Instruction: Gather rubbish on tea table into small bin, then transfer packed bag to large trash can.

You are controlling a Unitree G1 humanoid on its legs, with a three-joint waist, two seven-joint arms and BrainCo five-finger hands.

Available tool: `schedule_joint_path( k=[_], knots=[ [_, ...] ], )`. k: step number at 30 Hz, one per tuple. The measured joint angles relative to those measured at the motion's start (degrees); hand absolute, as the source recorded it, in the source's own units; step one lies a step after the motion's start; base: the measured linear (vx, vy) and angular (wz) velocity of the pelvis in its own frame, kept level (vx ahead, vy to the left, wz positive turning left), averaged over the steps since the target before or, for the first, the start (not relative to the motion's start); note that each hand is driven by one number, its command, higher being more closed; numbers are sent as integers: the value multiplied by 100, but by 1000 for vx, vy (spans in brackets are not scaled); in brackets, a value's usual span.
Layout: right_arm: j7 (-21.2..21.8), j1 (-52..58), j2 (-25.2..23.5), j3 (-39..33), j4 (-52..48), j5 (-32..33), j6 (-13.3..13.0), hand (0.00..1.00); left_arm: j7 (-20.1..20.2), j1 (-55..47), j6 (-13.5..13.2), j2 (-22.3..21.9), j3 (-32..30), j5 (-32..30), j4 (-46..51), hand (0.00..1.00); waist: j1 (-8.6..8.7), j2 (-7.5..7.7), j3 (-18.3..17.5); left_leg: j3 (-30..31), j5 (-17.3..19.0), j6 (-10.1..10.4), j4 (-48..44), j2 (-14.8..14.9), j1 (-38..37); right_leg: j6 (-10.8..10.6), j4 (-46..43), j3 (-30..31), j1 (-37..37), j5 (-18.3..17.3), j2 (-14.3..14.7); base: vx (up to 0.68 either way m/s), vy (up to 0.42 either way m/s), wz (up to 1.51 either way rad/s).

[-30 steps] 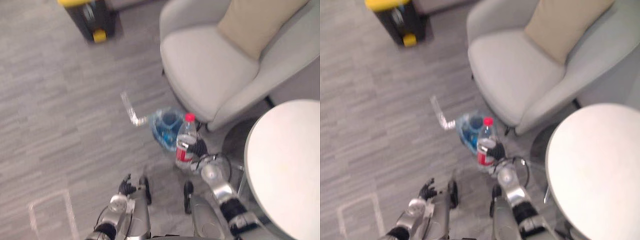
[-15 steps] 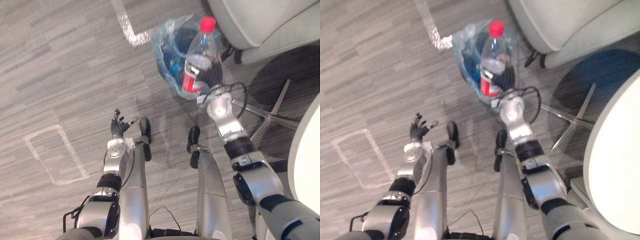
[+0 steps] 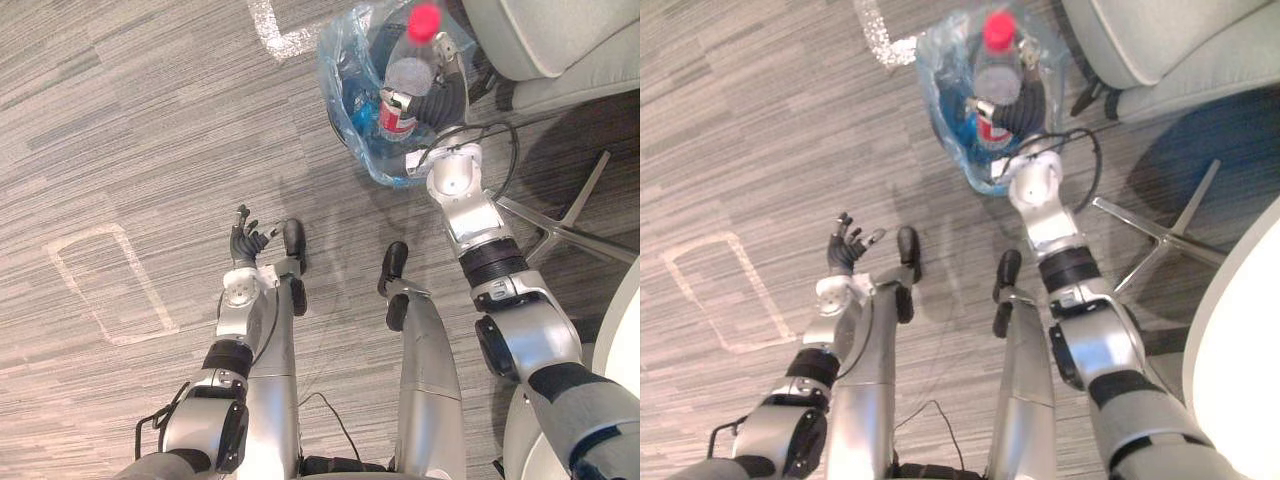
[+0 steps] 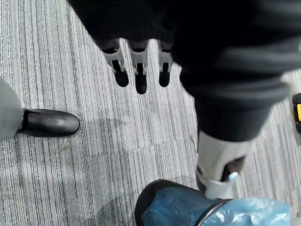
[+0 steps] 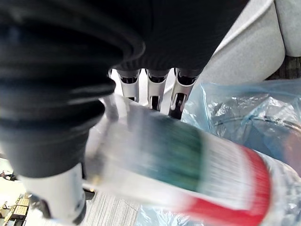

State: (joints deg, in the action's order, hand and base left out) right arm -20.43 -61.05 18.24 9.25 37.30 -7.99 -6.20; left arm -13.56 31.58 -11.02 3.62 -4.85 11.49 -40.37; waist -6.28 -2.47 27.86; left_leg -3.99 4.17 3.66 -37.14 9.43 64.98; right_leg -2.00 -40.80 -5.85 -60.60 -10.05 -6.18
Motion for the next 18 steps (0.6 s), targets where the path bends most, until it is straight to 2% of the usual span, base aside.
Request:
schedule_joint_path(
  k=[6,18],
  knots=[
    [24,63,-17,95,1,-127,9,0,0,-1,-2,-9,168,-2,0,0,2,2,-7,-4,-60,-16,30,-11,-8,3,-5,-8,5,2,-8,-1,1,1],
    [192,365,19,812,483,-1623,28,0,14,-44,-10,8,174,-58,-154,0,6,53,-51,-6,-124,-8,154,-15,-84,17,51,-35,65,12,-16,0,0,0]
  ],
)
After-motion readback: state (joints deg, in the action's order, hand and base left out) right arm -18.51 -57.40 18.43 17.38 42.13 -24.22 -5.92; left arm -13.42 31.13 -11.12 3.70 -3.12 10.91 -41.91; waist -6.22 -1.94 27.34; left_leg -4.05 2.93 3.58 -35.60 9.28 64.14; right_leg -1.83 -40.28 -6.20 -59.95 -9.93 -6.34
